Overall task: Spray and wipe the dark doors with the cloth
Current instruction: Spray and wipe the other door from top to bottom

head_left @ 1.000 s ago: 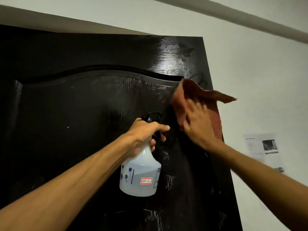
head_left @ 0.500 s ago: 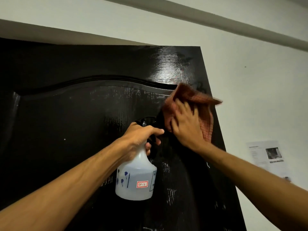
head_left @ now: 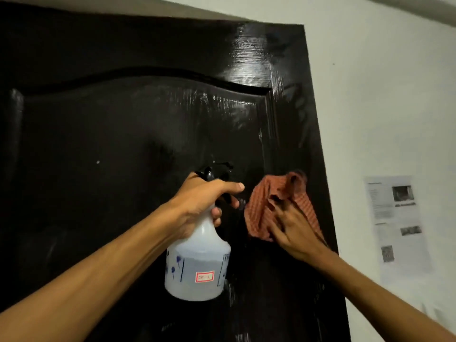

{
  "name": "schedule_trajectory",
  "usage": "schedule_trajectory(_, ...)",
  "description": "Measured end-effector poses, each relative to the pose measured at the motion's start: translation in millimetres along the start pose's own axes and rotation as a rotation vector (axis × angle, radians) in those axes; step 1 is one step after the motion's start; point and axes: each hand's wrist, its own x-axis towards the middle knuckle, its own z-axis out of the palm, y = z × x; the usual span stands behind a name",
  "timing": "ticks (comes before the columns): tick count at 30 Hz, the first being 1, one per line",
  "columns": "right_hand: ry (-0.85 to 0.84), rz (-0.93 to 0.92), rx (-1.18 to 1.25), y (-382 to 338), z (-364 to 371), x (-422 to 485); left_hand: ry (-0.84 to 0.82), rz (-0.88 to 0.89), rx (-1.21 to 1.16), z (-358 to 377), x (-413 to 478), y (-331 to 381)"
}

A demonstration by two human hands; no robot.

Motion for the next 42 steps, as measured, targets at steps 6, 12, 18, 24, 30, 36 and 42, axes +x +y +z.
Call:
schedule_trajectory(6, 0.259, 0.413, -0.034, -19, 15, 12, 0.108, -0.083, -0.008, -13, -34, -55)
schedule_trajectory(12, -0.016, -0.034, -0.210, -74, 60, -47, 0.238, -0.202, 0.060, -34, -76, -126)
schedule_trajectory(18, 0.139, 0.226, -0.275, -116, 78, 13, 0.368, -0.101, 0.193, -85, -82, -140)
schedule_trajectory(24, 0.196, 0.120, -0.031, -148, 91, 24, 0.426, -0.095, 0.226, -130, -103, -146)
schedule_trajectory(30, -0.020, -0.154, -0.272, -235, 166, 10, 0.583, -0.102, 0.220, -197, -124, -162)
schedule_trajectory(36, 0.099, -0.218, -0.061, -266, 172, 50, 0.651, -0.147, 0.202, -245, -152, -179)
schedule_trajectory(42, -0.101, -0.499, -0.165, -341, 225, 35, 0.761, -0.167, 0.211, -290, -169, -199)
